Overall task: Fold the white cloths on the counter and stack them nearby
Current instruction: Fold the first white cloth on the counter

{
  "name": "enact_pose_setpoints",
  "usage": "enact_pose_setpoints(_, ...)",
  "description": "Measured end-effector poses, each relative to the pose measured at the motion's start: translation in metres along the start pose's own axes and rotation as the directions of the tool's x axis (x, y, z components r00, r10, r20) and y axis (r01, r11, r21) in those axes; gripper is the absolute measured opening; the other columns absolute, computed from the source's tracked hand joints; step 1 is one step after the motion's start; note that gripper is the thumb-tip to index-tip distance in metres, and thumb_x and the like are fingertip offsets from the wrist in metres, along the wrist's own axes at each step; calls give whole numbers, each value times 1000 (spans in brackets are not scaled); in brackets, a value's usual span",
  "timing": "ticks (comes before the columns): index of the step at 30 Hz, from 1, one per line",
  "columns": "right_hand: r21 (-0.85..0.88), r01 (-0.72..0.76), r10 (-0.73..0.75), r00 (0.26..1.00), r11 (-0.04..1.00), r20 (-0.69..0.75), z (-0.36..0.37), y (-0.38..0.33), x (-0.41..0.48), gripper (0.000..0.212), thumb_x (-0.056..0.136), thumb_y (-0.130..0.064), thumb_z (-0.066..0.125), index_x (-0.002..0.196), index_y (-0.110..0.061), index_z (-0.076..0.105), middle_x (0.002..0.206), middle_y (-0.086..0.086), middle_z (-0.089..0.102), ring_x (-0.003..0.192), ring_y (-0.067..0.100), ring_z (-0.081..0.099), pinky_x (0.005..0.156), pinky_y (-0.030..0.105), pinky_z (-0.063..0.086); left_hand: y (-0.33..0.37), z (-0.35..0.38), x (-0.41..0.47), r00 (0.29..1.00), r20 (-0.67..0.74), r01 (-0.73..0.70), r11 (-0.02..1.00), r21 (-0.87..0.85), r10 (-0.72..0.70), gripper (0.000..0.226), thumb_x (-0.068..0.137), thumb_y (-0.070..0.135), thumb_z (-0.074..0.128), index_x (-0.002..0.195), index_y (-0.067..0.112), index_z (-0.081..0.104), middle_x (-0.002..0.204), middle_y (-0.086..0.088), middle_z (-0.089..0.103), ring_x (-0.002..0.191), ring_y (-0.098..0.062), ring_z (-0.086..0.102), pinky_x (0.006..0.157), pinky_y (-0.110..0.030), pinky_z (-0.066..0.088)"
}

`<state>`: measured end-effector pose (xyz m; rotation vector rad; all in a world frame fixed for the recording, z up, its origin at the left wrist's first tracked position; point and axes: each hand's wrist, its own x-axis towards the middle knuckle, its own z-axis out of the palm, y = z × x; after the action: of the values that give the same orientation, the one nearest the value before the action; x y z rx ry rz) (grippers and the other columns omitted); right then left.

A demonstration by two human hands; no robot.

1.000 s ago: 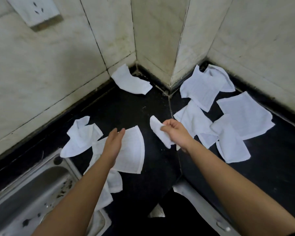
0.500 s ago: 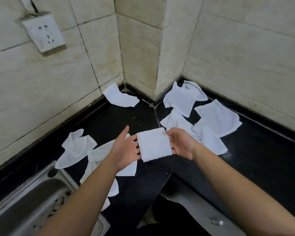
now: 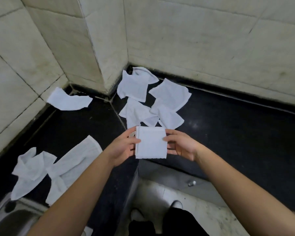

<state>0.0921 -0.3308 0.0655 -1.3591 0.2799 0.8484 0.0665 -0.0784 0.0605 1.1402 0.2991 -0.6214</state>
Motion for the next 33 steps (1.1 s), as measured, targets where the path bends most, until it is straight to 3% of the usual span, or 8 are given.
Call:
enact_pose_setpoints(3,71,82,-77,995,994,-69,-34,-4,-29,42,91,-6,62,129,-22,62,119,8,72,94,20,72,81,36,59,10,42,14,997,68,-27,996,83,21,61,84,-11,59,133,26,54,120,-10,70,110,-28,67,81,-40,57)
enact_pose_setpoints(8,195,244,-210,961,950,-180,-113,-1,-101,46,88,-6,64,129,-24,61,113,9,73,86,19,72,79,36,58,16,149,40,984,174,-59,981,185,27,64,79,-9,62,130,30,58,120,-12,70,111,-26,67,81,-40,58)
enact_pose_setpoints(16,262,416,-303,874,871,-379,-275,49,-251,42,89,-6,62,127,-26,61,114,7,73,91,18,72,78,36,58,-47,370,66,946,320,-59,948,312,-46,66,77,-7,59,132,30,56,121,-9,70,106,-23,69,78,-39,58)
enact_pose_setpoints(22,249,521,-309,759,817,-573,-394,94,-376,44,87,-9,64,126,-29,62,115,6,74,96,20,72,77,36,58,-113,544,73,905,408,-39,931,362,-121,53,83,-6,59,126,23,64,123,-11,69,102,-25,70,76,-41,58)
enact_pose_setpoints(27,217,595,-318,662,774,-679,-469,111,-440,43,87,-12,64,124,-34,65,117,4,73,106,23,71,90,43,58,-140,656,89,894,429,-53,921,387,-129,47,87,-3,61,128,20,62,117,-12,71,98,-25,71,73,-38,58)
enact_pose_setpoints(33,151,660,-308,525,736,-794,-558,110,-495,40,89,-13,63,123,-33,66,115,0,74,102,19,72,82,35,60,-163,778,133,850,509,-108,899,424,-138,45,86,-2,62,128,15,62,113,-13,73,84,-21,72,67,-34,57)
